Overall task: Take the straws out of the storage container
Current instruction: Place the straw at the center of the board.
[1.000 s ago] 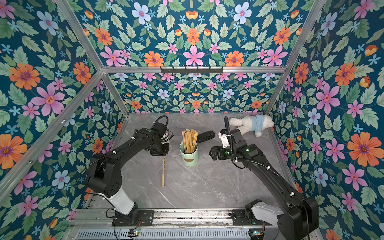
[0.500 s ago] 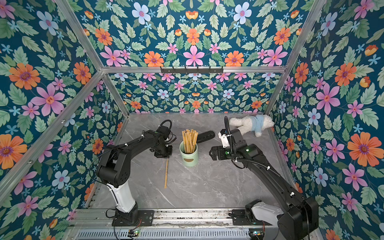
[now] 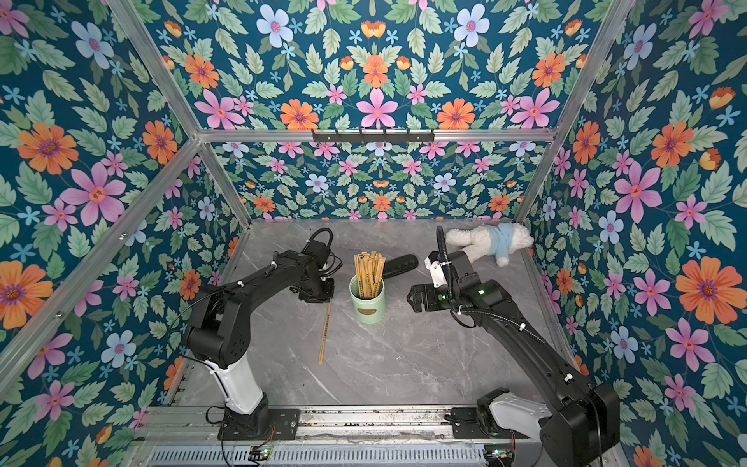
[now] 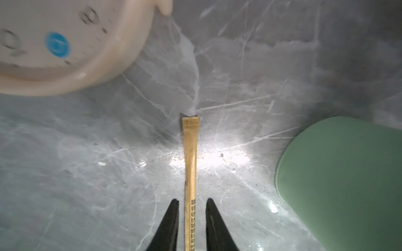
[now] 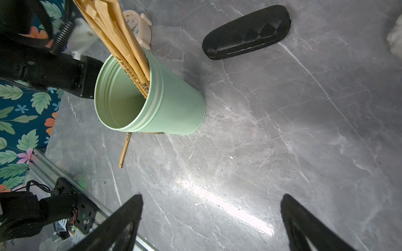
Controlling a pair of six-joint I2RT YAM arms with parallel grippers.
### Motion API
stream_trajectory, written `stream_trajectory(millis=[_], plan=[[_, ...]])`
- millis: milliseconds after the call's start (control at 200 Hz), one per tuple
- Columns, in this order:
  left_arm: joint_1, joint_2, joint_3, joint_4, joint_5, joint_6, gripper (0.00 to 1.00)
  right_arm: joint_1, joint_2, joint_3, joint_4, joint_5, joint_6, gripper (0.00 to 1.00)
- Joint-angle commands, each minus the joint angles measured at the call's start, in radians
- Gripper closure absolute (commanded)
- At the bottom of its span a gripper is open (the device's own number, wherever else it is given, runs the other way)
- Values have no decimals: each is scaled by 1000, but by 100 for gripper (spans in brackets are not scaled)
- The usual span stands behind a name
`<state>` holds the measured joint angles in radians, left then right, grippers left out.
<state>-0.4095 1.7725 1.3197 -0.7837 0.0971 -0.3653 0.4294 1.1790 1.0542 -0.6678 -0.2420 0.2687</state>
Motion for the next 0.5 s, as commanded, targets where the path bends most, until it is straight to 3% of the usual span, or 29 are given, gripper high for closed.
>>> stream_trajectory(millis=[0, 210, 495], plan=[[-1, -112, 17, 17, -44, -25, 74, 0, -1, 10, -16, 6, -13, 1], [-40, -411, -126, 326, 66, -71, 63, 1, -8, 7, -13, 9, -8, 1], [-168, -500, -281, 587, 81, -74, 59, 3, -12, 8, -13, 6, -10, 1]])
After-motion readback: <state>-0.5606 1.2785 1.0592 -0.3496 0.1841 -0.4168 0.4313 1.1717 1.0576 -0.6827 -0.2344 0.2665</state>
